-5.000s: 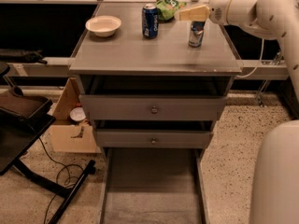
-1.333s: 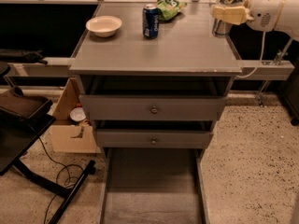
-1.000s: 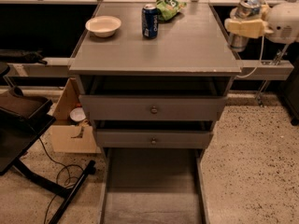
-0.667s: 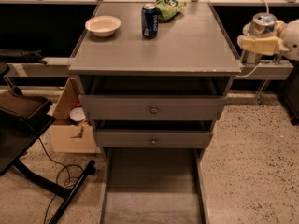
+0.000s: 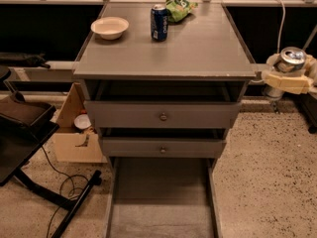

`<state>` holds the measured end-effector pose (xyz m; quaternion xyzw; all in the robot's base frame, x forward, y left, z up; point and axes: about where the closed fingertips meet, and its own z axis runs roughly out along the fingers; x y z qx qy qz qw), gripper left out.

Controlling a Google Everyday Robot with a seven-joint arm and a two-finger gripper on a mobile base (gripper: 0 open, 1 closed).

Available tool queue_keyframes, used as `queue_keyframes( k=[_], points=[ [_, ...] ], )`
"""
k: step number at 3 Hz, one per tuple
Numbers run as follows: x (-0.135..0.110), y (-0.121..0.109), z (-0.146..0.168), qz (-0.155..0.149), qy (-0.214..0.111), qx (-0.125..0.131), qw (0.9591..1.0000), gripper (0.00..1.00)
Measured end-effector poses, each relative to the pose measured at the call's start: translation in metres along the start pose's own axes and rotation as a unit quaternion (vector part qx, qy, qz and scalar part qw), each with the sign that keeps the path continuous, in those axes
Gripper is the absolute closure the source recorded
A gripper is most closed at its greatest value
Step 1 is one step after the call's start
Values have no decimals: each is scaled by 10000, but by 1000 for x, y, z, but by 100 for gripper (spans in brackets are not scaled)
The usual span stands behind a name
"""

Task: Place redbull can into bottom drawer

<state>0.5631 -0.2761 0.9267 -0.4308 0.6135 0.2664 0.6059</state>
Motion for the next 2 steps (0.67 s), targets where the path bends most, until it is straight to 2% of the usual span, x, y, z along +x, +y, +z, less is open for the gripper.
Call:
queue_keyframes(
  k=[1,2],
  points=[
    [0,0,0,0,0,0,10000,100],
    [11,9,16,-18,-3,-122,9999,100]
  ],
)
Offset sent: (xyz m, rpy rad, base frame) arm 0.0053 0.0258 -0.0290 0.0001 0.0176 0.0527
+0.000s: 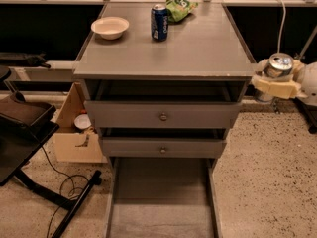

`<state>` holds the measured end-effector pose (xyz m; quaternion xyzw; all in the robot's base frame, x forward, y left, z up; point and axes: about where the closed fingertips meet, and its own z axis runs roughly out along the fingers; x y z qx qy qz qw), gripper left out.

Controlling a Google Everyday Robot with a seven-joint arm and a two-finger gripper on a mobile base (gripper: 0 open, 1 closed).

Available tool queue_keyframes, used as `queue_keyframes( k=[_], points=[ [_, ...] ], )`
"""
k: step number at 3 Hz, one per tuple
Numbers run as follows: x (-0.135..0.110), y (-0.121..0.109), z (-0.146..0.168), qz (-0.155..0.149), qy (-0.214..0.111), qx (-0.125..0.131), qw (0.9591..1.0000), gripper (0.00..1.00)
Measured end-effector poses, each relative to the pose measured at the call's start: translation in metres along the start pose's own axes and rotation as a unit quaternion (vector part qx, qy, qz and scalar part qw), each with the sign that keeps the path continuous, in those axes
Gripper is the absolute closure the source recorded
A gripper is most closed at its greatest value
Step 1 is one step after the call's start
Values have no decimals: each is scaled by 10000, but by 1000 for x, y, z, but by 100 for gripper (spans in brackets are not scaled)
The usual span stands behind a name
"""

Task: Place redbull can into bottom drawer

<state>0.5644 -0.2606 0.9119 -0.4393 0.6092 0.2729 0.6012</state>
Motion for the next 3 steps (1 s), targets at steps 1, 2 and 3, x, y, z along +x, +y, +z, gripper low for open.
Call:
queue_keyframes(
  k=[1,2,3],
  points=[
    [34,29,14,186,112,-149,9997,100],
    [97,69,35,342,247,-276,9987,100],
    [169,109,62,379,273,-451,9979,100]
  ],
)
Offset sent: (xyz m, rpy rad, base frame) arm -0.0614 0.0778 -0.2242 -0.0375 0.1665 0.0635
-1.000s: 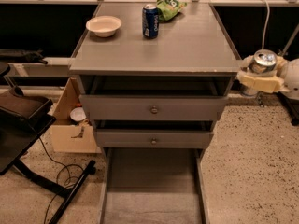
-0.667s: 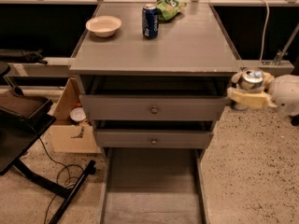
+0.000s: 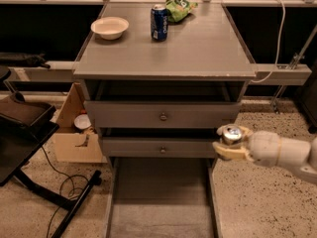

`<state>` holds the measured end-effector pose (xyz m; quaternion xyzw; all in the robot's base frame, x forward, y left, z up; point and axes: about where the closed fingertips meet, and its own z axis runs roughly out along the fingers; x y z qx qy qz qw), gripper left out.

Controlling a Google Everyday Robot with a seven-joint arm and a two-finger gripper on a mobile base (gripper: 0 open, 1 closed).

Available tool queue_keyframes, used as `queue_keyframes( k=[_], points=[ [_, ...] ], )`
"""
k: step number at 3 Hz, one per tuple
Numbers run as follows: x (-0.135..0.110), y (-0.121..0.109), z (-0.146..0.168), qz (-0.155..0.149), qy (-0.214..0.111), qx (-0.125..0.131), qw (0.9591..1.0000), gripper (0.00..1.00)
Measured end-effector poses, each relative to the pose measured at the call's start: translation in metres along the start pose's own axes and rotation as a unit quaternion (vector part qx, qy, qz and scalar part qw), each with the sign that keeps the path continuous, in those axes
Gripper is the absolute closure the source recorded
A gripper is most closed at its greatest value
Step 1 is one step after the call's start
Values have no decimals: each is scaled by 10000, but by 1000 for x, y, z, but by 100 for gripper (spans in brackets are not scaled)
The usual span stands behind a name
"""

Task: Place redbull can into bottom drawer

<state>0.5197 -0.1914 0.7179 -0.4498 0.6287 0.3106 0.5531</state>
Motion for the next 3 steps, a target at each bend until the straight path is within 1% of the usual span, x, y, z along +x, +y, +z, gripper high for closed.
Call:
queue_keyframes(
  k=[1,2,3],
  points=[
    [90,22,41,130,-60,-70,9999,100],
    [146,28,62,321,-75,-22,9995,100],
    [146,28,62,321,-75,-22,9995,100]
  ],
)
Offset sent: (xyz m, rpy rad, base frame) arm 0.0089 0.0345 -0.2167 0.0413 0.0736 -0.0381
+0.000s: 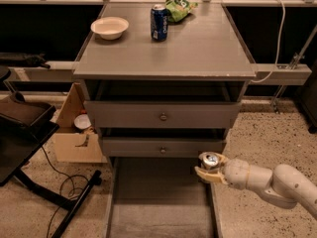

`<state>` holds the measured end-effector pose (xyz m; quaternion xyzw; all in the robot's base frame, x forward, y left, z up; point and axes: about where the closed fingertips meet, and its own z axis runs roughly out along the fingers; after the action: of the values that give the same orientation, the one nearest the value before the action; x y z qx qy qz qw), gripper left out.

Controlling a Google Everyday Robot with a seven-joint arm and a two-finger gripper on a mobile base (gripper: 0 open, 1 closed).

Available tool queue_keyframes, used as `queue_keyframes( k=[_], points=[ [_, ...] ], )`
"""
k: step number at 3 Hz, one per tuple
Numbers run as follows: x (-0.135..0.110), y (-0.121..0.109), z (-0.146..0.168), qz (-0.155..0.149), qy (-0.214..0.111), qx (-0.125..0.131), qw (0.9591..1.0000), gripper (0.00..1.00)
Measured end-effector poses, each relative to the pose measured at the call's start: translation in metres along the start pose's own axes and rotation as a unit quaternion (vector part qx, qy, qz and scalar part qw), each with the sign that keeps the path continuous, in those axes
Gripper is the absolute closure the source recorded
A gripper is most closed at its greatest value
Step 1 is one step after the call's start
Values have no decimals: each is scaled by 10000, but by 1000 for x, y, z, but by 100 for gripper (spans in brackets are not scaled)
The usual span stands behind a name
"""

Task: Place redbull can into bottom drawer

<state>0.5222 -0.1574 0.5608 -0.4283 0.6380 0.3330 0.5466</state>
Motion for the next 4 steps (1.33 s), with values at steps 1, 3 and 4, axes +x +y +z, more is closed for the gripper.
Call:
queue_keyframes(
  k=[1,3,4],
  points=[
    [31,13,20,131,-11,-107,9999,100],
    [154,46,91,164,80,-705,9973,100],
    [208,53,121,143,93,-844,9963,100]
  ],
)
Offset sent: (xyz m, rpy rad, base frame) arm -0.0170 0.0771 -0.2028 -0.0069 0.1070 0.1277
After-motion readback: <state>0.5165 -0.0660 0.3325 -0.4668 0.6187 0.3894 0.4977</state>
